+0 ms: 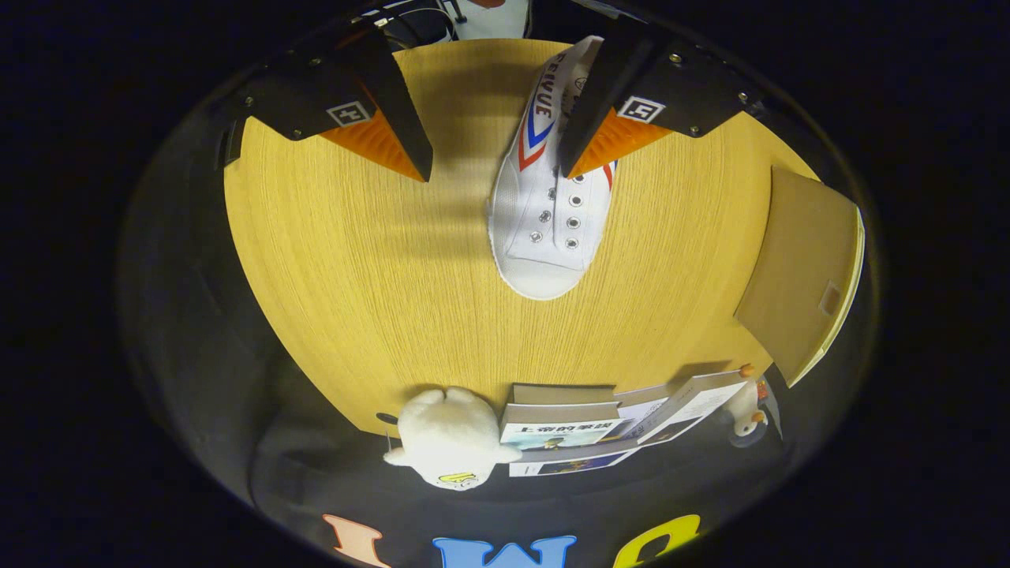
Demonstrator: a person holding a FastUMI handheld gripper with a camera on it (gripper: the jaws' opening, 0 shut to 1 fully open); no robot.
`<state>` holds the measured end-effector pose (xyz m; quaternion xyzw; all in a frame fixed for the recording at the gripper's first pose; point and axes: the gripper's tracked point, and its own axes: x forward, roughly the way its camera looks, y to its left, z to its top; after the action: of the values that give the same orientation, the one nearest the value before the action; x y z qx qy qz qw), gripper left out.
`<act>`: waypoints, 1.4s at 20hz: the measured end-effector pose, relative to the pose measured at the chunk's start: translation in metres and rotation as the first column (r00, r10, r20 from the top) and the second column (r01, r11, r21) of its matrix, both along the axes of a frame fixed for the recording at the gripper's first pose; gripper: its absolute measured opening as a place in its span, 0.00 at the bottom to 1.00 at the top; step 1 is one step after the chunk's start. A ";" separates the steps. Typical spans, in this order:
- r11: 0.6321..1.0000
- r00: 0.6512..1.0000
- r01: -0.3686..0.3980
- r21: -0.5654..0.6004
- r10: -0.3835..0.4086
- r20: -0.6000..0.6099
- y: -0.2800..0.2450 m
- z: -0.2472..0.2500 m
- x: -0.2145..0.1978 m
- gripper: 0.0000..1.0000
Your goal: Open the storage box then place both shoes into the box .Put the left shoe in first, then the right shoe, with the right side of both shoes facing outward in a uniform manner.
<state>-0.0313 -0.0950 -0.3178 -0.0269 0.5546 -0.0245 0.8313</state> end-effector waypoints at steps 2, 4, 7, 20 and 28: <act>1.000 1.000 0.000 0.004 0.000 -0.016 0.001 -0.006 -0.001 0.97; 1.000 1.000 0.003 0.006 -0.003 -0.030 0.003 -0.010 0.000 0.98; 1.000 0.999 -0.002 0.010 0.003 -0.052 0.008 -0.017 0.001 0.98; 0.997 0.995 0.041 0.060 -0.036 -0.095 0.020 -0.016 -0.001 0.33; 0.963 0.980 0.192 0.188 -0.177 -0.096 0.030 0.002 -0.004 0.05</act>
<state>-0.0349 -0.0652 -0.3162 0.1062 0.5865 -0.0459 0.8016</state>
